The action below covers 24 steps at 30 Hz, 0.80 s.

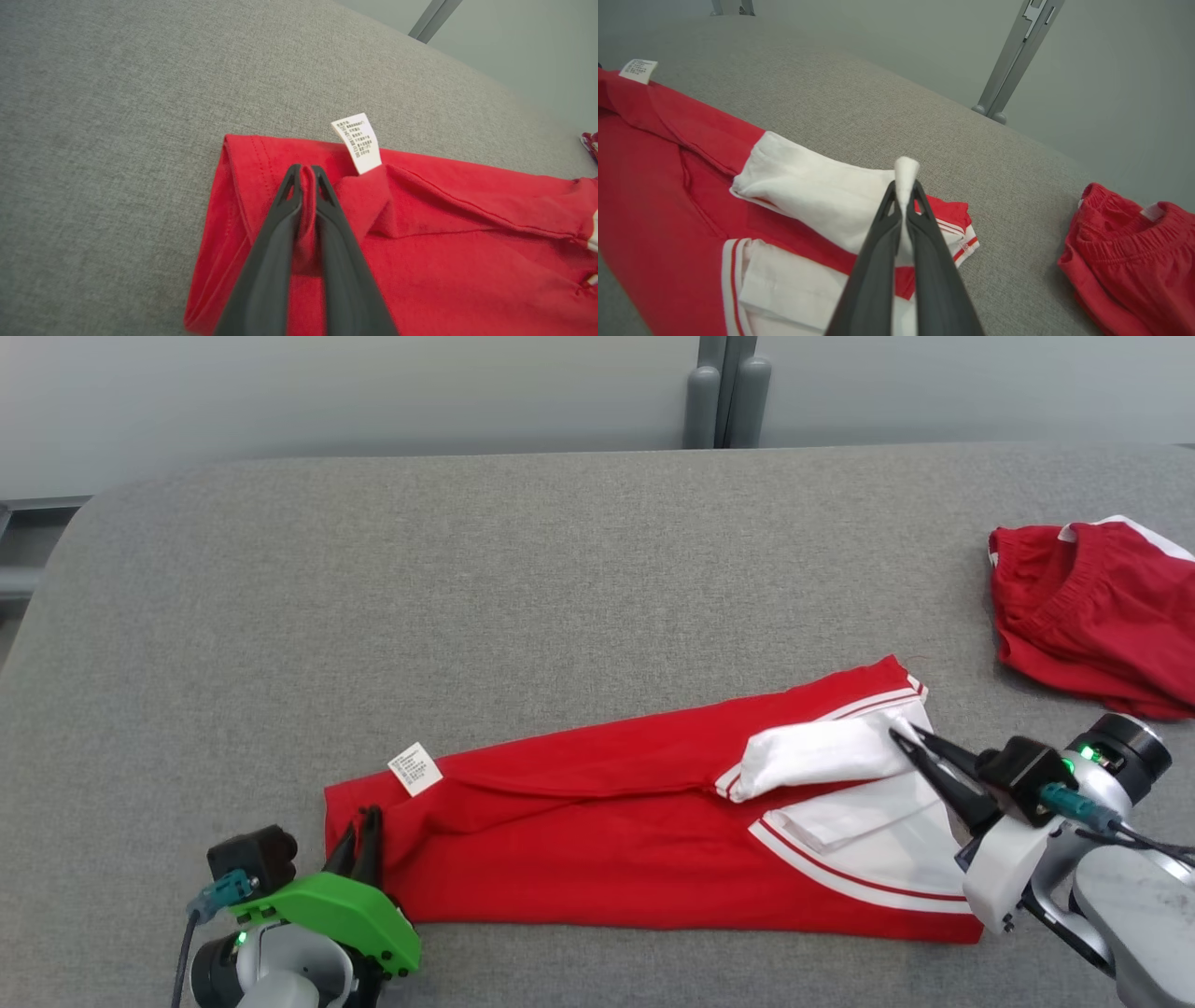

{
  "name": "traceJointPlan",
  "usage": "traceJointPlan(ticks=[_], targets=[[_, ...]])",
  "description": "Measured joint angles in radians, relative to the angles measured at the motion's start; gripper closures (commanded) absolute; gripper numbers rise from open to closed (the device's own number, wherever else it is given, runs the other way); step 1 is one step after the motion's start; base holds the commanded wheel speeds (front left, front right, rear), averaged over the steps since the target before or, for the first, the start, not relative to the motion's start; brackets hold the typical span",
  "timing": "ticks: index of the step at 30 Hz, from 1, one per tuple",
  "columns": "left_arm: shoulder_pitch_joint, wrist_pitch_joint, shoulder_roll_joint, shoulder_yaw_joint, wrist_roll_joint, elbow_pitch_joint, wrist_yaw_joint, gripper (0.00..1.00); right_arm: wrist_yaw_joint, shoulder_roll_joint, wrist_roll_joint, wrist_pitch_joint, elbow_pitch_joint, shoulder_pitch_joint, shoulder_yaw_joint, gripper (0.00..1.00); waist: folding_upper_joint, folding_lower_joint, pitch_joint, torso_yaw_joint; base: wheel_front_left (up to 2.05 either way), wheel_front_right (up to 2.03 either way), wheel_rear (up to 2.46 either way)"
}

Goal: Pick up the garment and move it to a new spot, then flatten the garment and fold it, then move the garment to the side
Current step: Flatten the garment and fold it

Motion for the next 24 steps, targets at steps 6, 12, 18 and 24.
traceJointPlan(ticks=[6,12,18,24], targets=[[0.046,0.002,0.005,0.026,-0.024,-0.045,0.008,0.0,-0.02,-0.036,-0.101,0.0,0.0,0.042,0.054,0.0,0.0,0.0,0.007,-0.011,0.0,0.0,0.0],[0.08,-0.011,0.033,0.073,-0.037,-0.121,0.01,0.0,-0.064,-0.034,-0.078,0.0,0.004,0.125,0.008,0.0,0.0,0.0,0.009,-0.017,0.0,0.0,0.0],[0.141,-0.022,0.057,0.117,-0.038,-0.171,0.019,0.0,-0.108,-0.049,-0.058,0.0,-0.004,0.177,-0.054,0.0,0.0,0.0,0.008,-0.023,0.0,0.0,0.0],[0.142,-0.047,0.049,0.12,-0.03,-0.236,0.026,0.0,-0.121,-0.015,0.05,0.0,-0.022,0.185,-0.141,0.0,0.0,0.0,-0.006,-0.031,0.0,0.0,0.0]])
